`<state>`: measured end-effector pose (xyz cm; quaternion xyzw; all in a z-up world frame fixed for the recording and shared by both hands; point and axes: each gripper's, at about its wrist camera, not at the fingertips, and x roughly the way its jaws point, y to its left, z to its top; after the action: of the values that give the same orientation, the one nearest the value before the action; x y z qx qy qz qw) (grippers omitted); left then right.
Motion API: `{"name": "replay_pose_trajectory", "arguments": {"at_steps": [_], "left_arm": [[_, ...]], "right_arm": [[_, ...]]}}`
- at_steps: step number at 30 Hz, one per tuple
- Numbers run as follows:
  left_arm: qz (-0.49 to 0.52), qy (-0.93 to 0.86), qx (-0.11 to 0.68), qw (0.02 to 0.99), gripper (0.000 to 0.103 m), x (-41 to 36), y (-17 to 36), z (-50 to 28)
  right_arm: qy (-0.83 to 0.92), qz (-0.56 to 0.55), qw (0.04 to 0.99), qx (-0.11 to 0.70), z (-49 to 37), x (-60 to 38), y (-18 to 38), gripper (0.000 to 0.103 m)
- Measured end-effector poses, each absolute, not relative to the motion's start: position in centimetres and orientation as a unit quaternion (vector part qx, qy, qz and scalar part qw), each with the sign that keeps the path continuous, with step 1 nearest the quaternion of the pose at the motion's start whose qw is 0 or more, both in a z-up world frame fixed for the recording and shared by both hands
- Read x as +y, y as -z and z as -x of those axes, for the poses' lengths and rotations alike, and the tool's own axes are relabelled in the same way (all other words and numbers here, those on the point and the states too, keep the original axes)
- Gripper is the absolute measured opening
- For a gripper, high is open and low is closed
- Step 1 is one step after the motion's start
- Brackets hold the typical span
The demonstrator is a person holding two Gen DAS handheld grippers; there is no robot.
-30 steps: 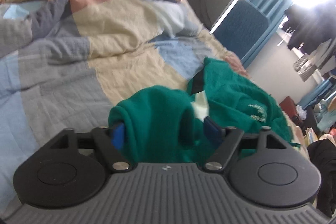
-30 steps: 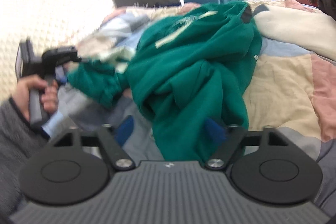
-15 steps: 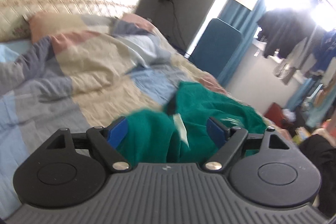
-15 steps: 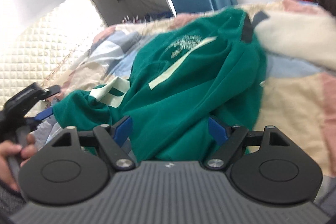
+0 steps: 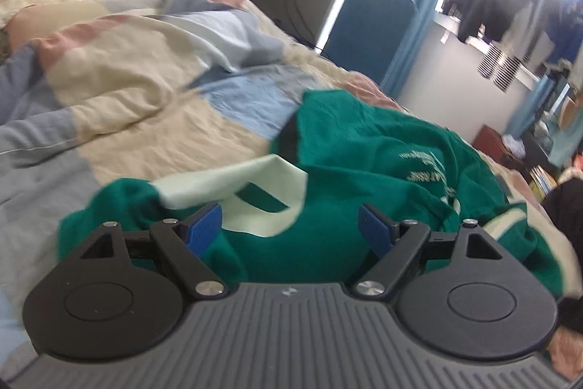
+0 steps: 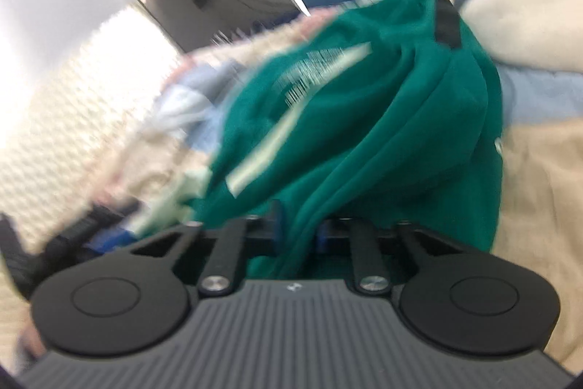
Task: Fold large clothes
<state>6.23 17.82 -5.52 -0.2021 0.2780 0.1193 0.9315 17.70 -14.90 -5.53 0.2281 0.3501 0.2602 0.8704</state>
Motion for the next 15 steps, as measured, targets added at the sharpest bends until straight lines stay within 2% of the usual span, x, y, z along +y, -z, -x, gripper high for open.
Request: {"name": "replay_pose_trajectory", "arguments": {"at_steps": [2, 8, 11, 15], "left_arm": [[0.195, -0.108, 0.281, 0.933, 0.085, 17.2, 6.0, -6.8], [0.214, -0.082, 0.294, 0.928, 0.085, 16.5, 7.3, -7.6], [0.220, -0.073, 0.293, 0.928, 0.085, 16.4, 7.5, -7.8], [0.228, -0.055, 0.294, 0.926, 0.085, 15.9, 7.8, -7.8]], "right_arm": [[-0.280, -0.238, 0.873, 0.320, -17.7, -16.2, 4.0, 0.009], [-0.267, -0.304, 0.878, 0.259, -18.5, -22.1, 1.4, 0.008], [-0.225, -0.353, 0.875, 0.244, -19.2, -26.2, 1.4, 0.008], [-0.117, -0.340, 0.906, 0.225, -19.9, -30.8, 2.2, 0.007]]}}
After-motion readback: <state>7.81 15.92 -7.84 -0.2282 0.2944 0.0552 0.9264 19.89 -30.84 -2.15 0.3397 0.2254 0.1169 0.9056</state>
